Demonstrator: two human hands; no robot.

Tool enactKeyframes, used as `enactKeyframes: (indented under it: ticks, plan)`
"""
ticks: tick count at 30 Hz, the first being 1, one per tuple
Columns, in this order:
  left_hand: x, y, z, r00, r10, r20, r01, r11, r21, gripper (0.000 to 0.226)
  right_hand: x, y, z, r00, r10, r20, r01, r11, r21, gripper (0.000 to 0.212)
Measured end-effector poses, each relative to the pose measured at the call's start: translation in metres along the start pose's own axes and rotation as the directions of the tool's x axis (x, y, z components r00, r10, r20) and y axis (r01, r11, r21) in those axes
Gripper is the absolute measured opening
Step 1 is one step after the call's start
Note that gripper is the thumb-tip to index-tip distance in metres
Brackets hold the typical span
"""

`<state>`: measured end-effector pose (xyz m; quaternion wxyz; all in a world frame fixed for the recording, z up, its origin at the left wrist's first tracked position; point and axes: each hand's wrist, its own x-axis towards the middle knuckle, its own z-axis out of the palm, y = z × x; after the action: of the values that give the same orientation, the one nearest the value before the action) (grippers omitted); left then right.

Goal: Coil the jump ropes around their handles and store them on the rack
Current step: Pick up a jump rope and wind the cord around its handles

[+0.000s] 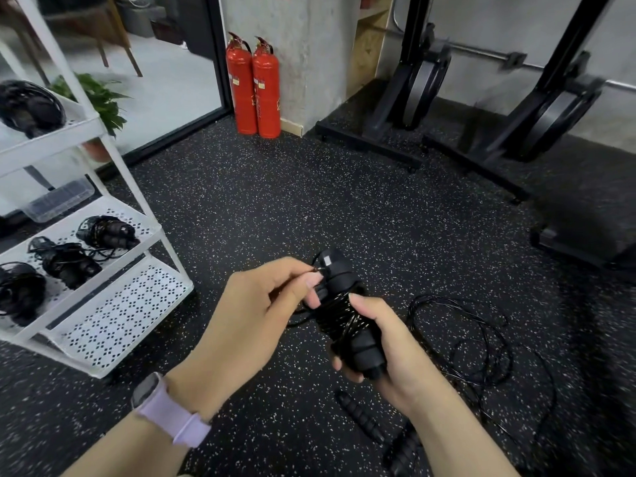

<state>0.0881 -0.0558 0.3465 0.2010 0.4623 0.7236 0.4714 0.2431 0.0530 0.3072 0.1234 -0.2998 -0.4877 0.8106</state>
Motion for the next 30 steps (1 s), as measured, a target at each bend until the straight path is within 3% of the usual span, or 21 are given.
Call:
enactKeyframes:
  ticks: [5,8,12,15,18,25,27,30]
  plan:
    - [-0.001,0.001,0.001,0.999,0.018,0.042,-0.021,0.996,0.091,0.021,-0.002,-0.003,0.001,0.999,-0.016,0.049,0.019,0.998,-0.06,0.036]
    - [0.0,0.0,0.002,0.997,0.006,0.076,-0.019,0.984,0.178,0.021,-0.001,-0.002,0.001,0.999,0.001,0.033,0.001,0.998,-0.057,0.049]
    - [-0.001,-0.004,0.007,0.998,-0.031,0.062,0.016,0.971,0.238,0.023,-0.001,0.0,0.002,1.0,0.025,0.014,-0.024,0.997,-0.08,0.045]
    - [-0.002,-0.003,0.008,0.998,-0.04,0.041,0.026,0.956,0.293,0.024,0.0,0.001,0.003,0.999,0.048,0.002,-0.048,0.996,-0.073,0.062]
    - [0.0,-0.004,0.007,0.997,0.031,0.068,-0.057,0.902,0.429,0.027,-0.001,0.002,0.002,0.998,0.069,0.014,-0.068,0.996,-0.052,0.065]
    - [0.005,-0.006,0.003,0.982,0.102,0.161,-0.173,0.832,0.528,0.029,0.0,0.004,0.0,0.993,0.12,-0.003,-0.119,0.988,-0.096,0.063]
    - [0.005,-0.006,0.007,0.99,0.072,0.125,-0.126,0.854,0.504,0.031,0.0,0.004,0.001,0.993,0.114,-0.006,-0.114,0.99,-0.087,0.062]
    - [0.001,-0.002,0.017,0.999,-0.009,-0.049,0.022,0.968,0.251,0.02,0.0,0.002,0.003,0.996,0.086,0.003,-0.086,0.996,0.024,0.048]
